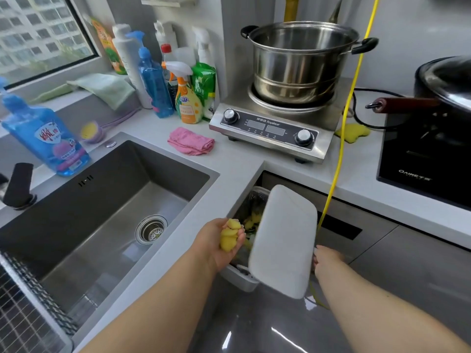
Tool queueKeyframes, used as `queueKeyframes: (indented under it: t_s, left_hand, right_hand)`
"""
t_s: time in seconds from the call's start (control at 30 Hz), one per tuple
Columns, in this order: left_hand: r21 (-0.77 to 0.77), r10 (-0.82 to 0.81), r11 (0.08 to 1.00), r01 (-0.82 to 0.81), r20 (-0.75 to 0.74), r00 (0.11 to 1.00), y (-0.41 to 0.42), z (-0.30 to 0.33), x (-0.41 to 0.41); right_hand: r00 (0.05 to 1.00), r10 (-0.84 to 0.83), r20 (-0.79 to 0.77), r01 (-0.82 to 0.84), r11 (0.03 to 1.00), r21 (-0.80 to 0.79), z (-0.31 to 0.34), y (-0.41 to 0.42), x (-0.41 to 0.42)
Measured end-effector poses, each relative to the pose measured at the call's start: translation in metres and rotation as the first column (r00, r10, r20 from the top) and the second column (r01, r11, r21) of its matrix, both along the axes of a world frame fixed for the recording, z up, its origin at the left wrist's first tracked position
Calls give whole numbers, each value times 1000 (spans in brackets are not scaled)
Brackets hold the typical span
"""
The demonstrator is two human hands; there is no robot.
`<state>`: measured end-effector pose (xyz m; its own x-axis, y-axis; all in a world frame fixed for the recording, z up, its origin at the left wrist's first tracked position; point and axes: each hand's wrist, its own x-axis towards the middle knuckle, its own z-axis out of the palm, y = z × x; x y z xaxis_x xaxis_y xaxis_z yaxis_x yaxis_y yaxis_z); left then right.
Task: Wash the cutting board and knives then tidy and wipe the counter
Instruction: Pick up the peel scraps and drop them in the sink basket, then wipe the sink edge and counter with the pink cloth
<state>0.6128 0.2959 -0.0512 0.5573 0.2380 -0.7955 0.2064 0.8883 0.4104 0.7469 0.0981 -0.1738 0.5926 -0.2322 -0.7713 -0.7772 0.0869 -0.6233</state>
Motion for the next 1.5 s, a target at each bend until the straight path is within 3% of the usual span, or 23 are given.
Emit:
queueKeyframes:
  t_s: [0.17,0.27,0.47,0.6,0.67,1.07,1.3,1.5]
  left_hand:
    - [76,-70,995,71,-19,997,-11,9,5]
    - [52,-187,981,185,45,981,-19,14,9]
    - [103,-228,970,219,81,970,-22,21,11]
    - [390,-274,895,217,96,957,-15,28,13]
    - [452,-265,873,182,127,956,-9,25,13]
    - [328,-53,945,-16,200,978,20,12,-12]
    - [357,49,926,-120,203,978,36,25,-14]
    - [409,150,888,-212,179,972,60,32,-24]
  right_hand:
    - [992,-62,-114,61,998,-9,-12,-17,-3]
    - [993,3,-118,-5,1000,-13,-1,-8,-11]
    - [992,67,-107,-61,996,61,14,3,-14]
    - [990,114,-80,-105,989,107,19,16,-15]
    - [990,130,-54,-122,984,127,21,24,-16]
    - [977,134,165,-148,986,77,50,79,-12]
    - [868,283,407,-314,949,10,84,125,0]
    - [676,511,531,-528,839,-135,103,167,12]
